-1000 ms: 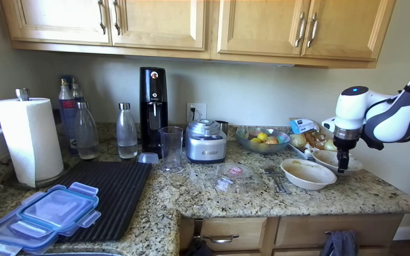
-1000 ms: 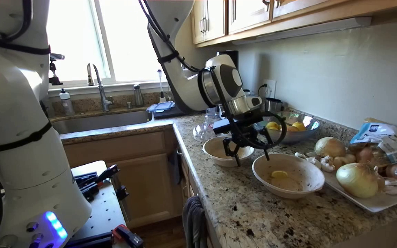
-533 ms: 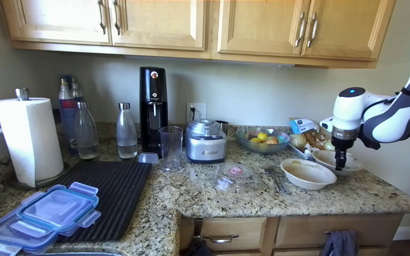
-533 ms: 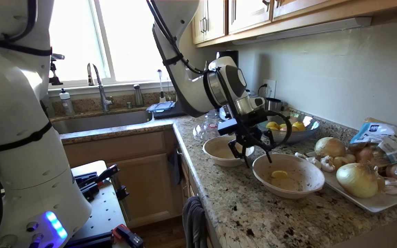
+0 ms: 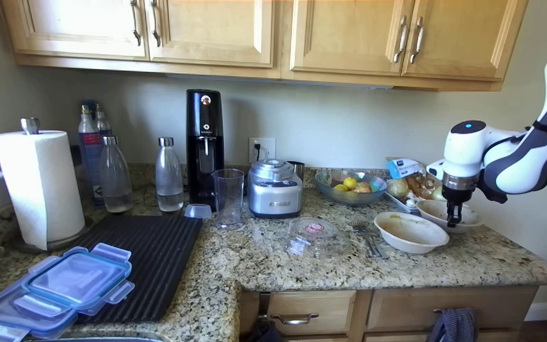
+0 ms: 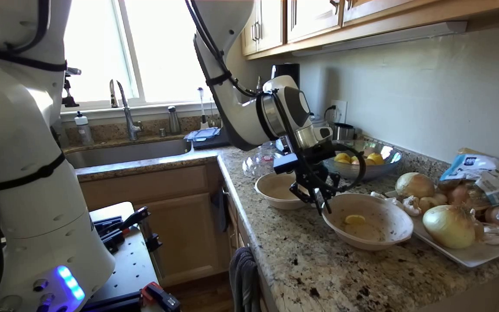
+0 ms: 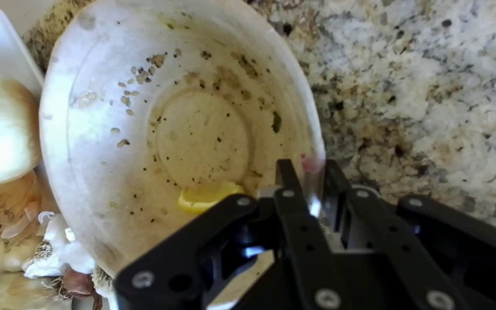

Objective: Put the bowl on the right on top of the bowl on the left, place the silver forks in the topmost bowl

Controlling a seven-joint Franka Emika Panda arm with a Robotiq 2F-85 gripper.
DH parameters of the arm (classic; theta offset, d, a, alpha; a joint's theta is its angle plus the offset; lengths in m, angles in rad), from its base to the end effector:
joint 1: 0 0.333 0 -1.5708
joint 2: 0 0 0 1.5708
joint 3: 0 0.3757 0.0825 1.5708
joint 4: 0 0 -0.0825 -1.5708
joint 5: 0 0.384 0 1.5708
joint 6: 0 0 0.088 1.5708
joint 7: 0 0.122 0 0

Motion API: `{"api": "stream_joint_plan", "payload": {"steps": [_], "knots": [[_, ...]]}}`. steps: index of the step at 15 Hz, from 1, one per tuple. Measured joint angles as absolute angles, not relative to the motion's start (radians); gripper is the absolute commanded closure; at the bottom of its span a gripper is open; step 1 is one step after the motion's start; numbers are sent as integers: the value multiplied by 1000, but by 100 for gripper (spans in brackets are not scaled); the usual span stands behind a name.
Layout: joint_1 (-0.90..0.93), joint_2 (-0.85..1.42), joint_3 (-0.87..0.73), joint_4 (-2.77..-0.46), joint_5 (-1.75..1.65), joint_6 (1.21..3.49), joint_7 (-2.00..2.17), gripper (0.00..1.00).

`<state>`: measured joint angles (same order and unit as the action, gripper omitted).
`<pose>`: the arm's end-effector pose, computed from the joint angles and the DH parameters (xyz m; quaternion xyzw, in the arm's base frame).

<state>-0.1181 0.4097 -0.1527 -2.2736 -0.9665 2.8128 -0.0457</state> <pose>0.5447 -0.1137 0.2193 0.9184 0.3348 0.0145 0.2104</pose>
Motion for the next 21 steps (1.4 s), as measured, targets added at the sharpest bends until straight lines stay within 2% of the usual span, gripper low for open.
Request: {"api": "stream_joint_plan", "payload": {"steps": [6,21], "knots": [[-118,409,-153,-2272,-967,2814,-42,92],[-97,350,-182,-2345,-1039,2808,64,93]]}}
